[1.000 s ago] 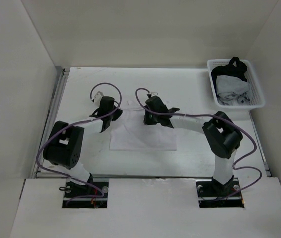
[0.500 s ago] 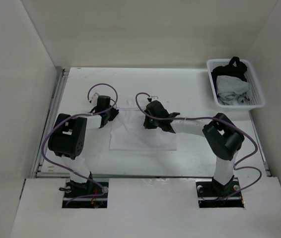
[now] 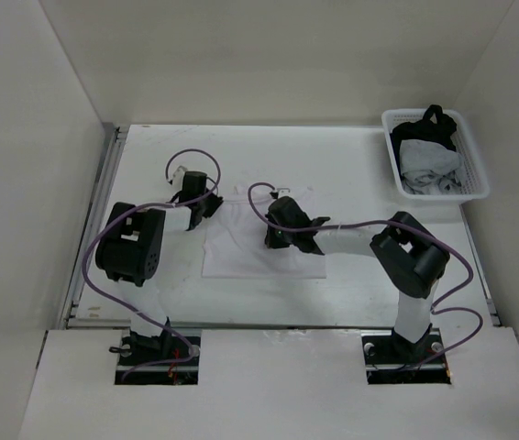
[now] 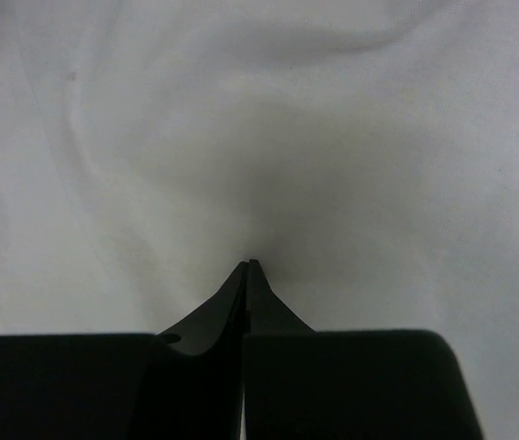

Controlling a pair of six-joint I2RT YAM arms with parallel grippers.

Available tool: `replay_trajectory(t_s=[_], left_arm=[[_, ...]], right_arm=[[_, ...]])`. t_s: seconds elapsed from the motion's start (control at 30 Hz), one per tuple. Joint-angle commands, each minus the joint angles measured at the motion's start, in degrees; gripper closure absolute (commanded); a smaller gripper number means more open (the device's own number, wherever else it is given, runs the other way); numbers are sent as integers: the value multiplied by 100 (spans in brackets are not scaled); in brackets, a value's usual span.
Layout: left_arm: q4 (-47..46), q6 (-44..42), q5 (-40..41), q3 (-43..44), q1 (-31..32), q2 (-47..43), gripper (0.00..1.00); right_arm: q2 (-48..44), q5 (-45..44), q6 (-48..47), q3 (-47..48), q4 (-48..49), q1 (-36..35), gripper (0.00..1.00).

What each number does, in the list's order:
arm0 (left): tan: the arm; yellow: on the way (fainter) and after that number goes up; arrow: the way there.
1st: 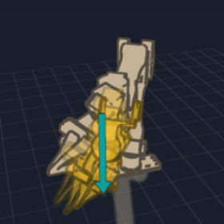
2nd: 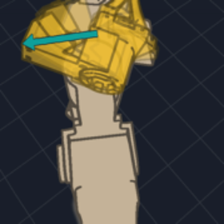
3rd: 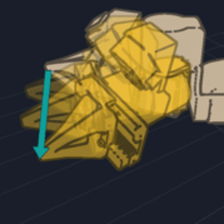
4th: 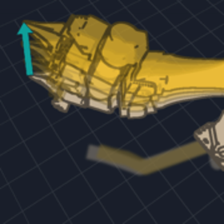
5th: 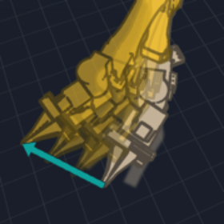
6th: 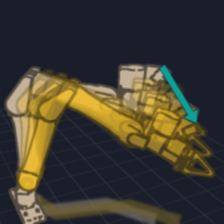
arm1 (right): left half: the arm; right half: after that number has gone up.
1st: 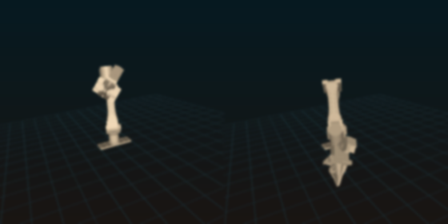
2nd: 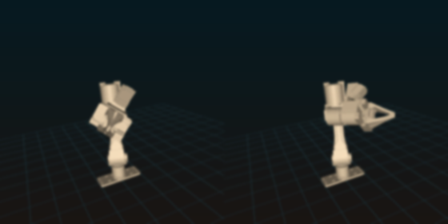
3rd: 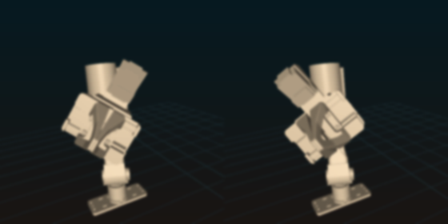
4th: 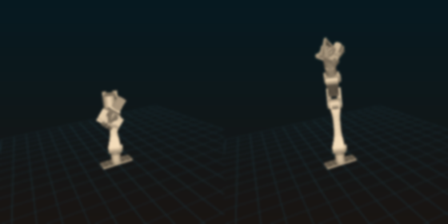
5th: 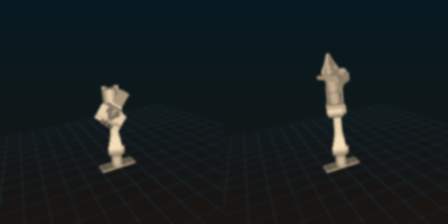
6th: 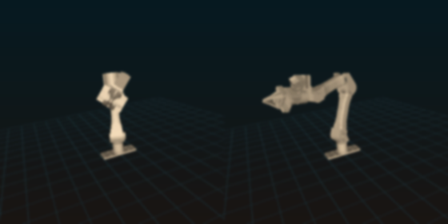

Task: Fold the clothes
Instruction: Fold the tank top

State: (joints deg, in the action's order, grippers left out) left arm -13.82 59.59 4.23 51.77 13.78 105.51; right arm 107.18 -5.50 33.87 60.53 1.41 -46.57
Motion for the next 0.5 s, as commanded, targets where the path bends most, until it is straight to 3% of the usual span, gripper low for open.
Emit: replay_trajectory(t_s=[0.0,0.27,0.47], left_arm=[[-182,-44,-1,202,-47,83,100],[-568,-1,183,500,-328,277,99],[-788,61,394,1229,-661,224,97]], right_arm=[[-48,-39,59,-138,175,-50,100],[75,-13,67,-279,219,-67,100],[207,-13,76,-349,193,-94,100]])
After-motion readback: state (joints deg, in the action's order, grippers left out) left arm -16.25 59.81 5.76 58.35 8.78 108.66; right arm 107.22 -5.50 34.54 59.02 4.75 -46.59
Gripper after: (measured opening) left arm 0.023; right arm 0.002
